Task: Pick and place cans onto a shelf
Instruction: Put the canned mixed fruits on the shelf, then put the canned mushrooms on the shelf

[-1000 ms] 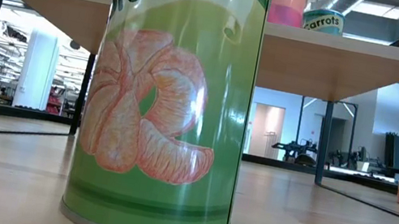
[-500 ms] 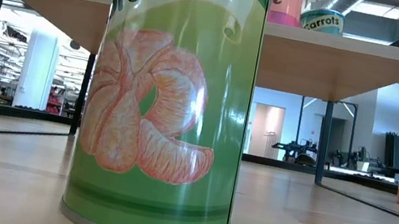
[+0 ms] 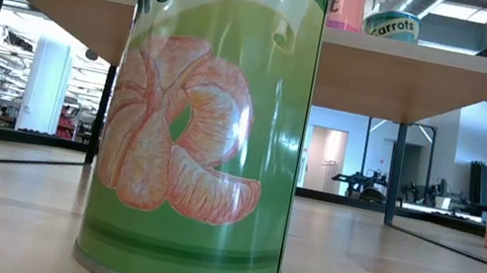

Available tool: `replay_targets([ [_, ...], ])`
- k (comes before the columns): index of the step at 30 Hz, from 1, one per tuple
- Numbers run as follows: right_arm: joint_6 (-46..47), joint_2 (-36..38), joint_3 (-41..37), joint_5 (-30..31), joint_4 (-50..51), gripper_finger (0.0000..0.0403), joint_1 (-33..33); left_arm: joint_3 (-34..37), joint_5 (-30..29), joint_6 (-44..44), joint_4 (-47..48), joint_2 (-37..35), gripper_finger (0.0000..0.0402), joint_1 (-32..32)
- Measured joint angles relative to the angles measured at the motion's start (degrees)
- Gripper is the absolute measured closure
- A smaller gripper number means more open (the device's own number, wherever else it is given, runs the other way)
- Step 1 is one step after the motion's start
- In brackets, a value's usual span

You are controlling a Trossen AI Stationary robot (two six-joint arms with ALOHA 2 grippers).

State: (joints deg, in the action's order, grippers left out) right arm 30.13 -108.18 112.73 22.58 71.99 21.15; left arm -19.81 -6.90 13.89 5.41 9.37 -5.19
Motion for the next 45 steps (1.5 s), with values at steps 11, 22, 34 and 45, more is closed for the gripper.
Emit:
replay_targets([
  [11,-0.2,0.0,0.0,1.9,1.1,0.0315,-0.3,0.0,0.0,0.0,0.2,0.0,0.0397,0.0],
  [22,-2.4,0.3,0.7,3.6,2.5,0.0314,2.0,0.0,0.0,-0.1,0.4,0.0,0.0397,0.0],
  [34,-5.4,5.1,1.0,10.7,8.8,0.0384,12.5,0.0,3.6,-2.7,1.3,0.0,0.0397,0.0],
  [45,-8.7,21.6,-26.5,12.1,-19.8,0.0398,23.8,0.0,8.3,-2.7,1.2,2.8,0.0397,0.0],
])
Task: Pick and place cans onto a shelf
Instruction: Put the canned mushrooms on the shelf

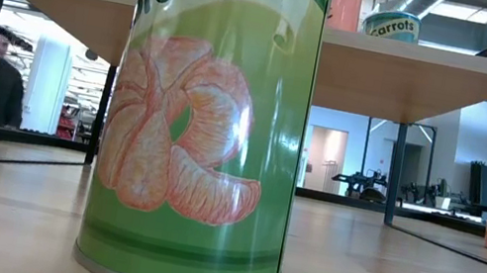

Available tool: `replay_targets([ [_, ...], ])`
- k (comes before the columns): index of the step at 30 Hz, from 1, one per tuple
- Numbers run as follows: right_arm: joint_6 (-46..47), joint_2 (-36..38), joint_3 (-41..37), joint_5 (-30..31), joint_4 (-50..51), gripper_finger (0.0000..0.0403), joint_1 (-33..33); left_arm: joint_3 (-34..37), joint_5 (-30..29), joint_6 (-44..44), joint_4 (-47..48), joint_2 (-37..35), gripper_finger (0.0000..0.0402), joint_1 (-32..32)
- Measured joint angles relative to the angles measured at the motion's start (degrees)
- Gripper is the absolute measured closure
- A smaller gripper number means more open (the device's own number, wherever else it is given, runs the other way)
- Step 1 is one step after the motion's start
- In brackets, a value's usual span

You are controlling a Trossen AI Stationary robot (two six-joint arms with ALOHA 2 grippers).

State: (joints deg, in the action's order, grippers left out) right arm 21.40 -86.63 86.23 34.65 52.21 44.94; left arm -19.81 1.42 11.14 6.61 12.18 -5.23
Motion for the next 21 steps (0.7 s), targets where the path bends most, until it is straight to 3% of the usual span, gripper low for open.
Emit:
replay_targets([
  [5,2.6,7.4,-14.1,-0.2,-12.7,0.0392,4.5,0.0,-0.1,0.2,0.0,3.3,0.0397,0.0],
  [9,12.9,10.3,-21.0,-0.1,-14.1,0.0391,7.6,0.0,-0.1,1.2,-0.9,5.2,0.0397,0.0],
  [16,46.8,10.5,-26.9,-0.4,2.1,0.0385,11.0,0.0,-0.2,1.8,-2.5,5.4,0.0397,0.0],
  [21,61.6,10.5,-32.9,-3.4,10.0,0.0337,8.0,0.0,-0.2,1.9,-3.2,5.4,0.0397,0.0],
])
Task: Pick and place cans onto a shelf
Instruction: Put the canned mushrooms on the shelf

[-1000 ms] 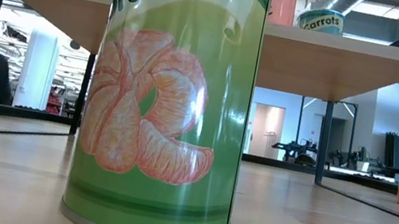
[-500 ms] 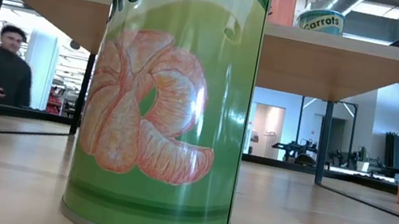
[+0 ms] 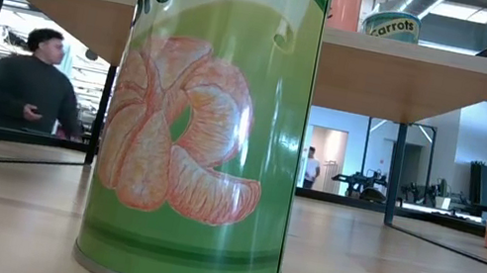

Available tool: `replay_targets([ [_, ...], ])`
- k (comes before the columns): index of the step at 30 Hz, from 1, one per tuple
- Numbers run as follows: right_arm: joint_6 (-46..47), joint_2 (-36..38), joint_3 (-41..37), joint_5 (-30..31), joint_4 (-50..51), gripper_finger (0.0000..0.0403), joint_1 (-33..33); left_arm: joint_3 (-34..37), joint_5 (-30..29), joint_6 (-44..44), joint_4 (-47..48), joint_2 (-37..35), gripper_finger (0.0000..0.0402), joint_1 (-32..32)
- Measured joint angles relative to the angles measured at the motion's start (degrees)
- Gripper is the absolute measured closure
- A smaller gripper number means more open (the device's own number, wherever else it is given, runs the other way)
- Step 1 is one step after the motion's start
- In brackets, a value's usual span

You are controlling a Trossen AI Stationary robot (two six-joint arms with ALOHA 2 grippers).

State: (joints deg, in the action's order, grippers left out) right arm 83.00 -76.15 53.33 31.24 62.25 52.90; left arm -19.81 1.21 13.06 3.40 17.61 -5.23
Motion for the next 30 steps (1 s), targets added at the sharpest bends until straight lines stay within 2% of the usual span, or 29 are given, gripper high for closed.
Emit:
replay_targets([
  [3,2.0,0.0,-2.9,-2.1,1.6,0.0298,-3.0,0.0,0.0,0.1,0.1,0.0,0.0397,0.0],
  [6,0.0,-0.1,-5.4,-3.8,1.4,0.0261,-6.5,0.0,0.0,0.8,0.1,0.0,0.0397,0.0],
  [11,-4.2,0.0,-8.8,-4.6,1.5,0.0226,-11.2,0.0,-0.1,0.8,0.1,0.0,0.0397,0.0],
  [23,-8.4,0.1,-15.4,-7.2,-0.3,0.0234,-20.1,0.0,-0.1,0.8,0.2,0.0,0.0397,0.0],
  [30,-12.8,0.0,-18.9,-9.2,-6.0,0.0243,-25.3,0.0,-0.1,0.7,0.2,0.0,0.0397,0.0],
])
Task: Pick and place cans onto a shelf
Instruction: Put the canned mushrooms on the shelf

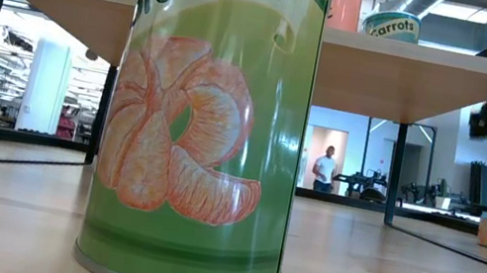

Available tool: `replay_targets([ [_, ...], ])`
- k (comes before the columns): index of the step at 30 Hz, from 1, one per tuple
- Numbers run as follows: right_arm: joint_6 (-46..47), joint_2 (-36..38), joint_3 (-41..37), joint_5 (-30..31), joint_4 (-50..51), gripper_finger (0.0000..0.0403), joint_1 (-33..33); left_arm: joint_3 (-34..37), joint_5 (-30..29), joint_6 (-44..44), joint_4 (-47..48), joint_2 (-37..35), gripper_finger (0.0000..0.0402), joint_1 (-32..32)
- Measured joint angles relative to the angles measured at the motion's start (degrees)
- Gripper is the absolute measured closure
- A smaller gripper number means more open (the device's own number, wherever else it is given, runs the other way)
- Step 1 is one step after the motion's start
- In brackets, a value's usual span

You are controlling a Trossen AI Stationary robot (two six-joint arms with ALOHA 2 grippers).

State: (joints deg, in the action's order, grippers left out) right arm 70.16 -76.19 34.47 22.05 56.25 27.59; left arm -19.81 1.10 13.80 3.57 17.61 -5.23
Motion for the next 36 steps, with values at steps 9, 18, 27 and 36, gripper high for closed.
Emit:
replay_targets([
  [9,-3.0,0.1,-1.7,-1.9,-1.8,0.0298,-3.6,0.0,0.0,0.0,0.1,0.0,0.0397,0.0],
  [18,-4.4,1.9,2.0,-7.5,-2.4,0.0388,0.2,0.0,0.0,-0.1,0.0,0.0,0.0397,0.0],
  [27,6.5,2.8,10.2,-14.9,-3.4,0.0396,14.5,0.0,0.0,-0.1,0.0,0.0,0.0398,0.0],
  [36,20.7,2.7,14.4,-11.2,-20.4,0.0396,31.9,0.0,-0.1,-0.1,0.0,0.0,0.0398,0.0],
])
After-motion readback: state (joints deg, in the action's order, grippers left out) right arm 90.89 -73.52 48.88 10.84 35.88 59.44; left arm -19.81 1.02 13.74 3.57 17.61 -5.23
